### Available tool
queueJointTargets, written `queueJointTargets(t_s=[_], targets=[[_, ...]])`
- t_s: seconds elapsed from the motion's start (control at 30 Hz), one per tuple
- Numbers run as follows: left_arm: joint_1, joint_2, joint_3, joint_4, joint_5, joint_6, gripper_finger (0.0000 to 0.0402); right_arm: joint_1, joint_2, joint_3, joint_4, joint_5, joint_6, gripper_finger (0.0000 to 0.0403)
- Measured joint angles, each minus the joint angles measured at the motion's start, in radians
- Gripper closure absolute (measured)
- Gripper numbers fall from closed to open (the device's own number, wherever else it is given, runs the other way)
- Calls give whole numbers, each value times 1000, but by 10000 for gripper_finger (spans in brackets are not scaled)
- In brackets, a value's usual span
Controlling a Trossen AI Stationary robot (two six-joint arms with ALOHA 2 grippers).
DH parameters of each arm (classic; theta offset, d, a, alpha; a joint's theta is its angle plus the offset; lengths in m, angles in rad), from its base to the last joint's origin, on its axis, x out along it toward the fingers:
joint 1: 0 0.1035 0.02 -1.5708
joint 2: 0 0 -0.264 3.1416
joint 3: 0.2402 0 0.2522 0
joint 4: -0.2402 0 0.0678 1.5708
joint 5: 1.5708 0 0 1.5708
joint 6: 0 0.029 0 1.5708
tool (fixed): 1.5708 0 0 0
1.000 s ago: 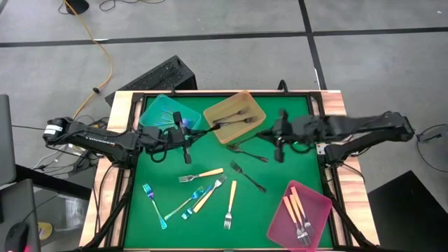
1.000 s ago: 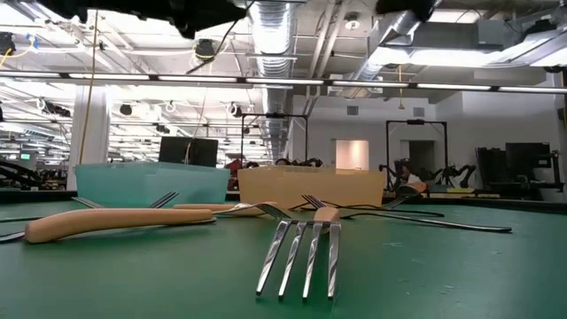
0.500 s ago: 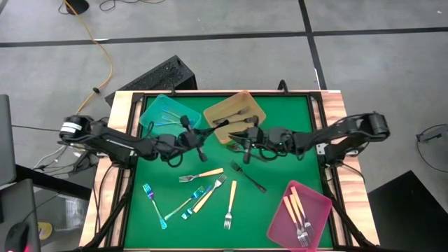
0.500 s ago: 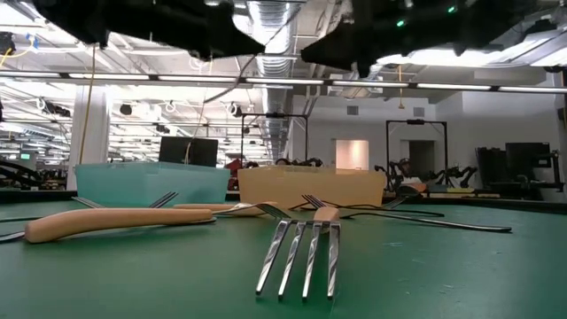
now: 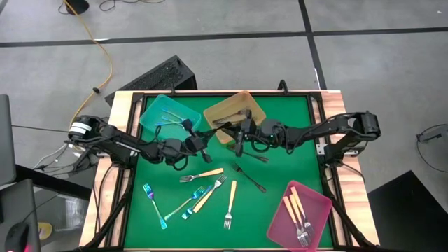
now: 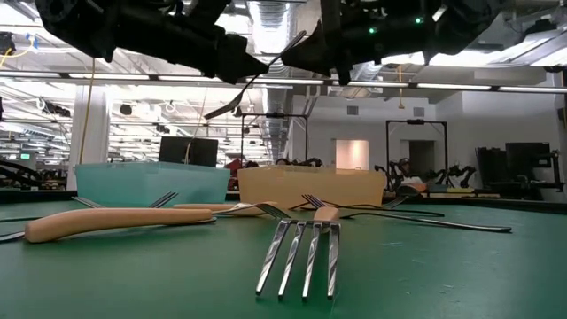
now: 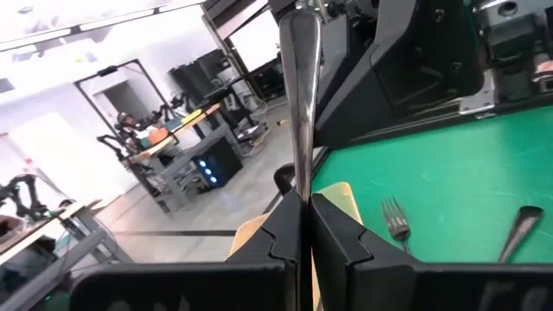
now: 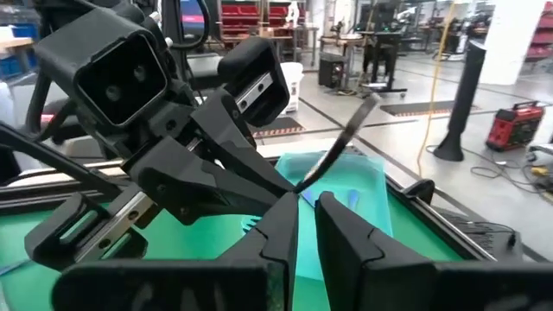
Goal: Sort silverware by color (type)
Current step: Put the black fork into the yellow bin
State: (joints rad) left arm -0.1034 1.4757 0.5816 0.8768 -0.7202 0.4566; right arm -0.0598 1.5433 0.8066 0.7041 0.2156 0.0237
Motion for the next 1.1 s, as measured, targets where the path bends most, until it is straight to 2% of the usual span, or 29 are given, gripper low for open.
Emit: queueJointTargets(t_s=[0.13, 0.37, 0.5, 0.77, 0.9, 1.0, 1.1], targets=[[-1, -1, 0, 3, -19, 4, 401, -14, 0, 0, 2, -52, 4, 315], [-1, -1, 0, 5, -19, 4, 401, -22, 0, 0, 0, -58, 56, 222], [-1, -1, 0, 5, -20, 4, 401, -22, 0, 0, 0, -52, 59, 191], [0, -2, 0, 6, -20, 4, 401, -29, 0, 0, 26, -5, 103, 195], [-1, -2, 0, 11, 36, -6, 401, -27, -2, 2, 43, -9, 74, 197], [3, -2, 0, 12, 9, -7, 401, -28, -2, 3, 46, -39, 74, 197], [14, -2, 0, 14, 9, -9, 401, -29, -2, 3, 45, -19, 102, 197]])
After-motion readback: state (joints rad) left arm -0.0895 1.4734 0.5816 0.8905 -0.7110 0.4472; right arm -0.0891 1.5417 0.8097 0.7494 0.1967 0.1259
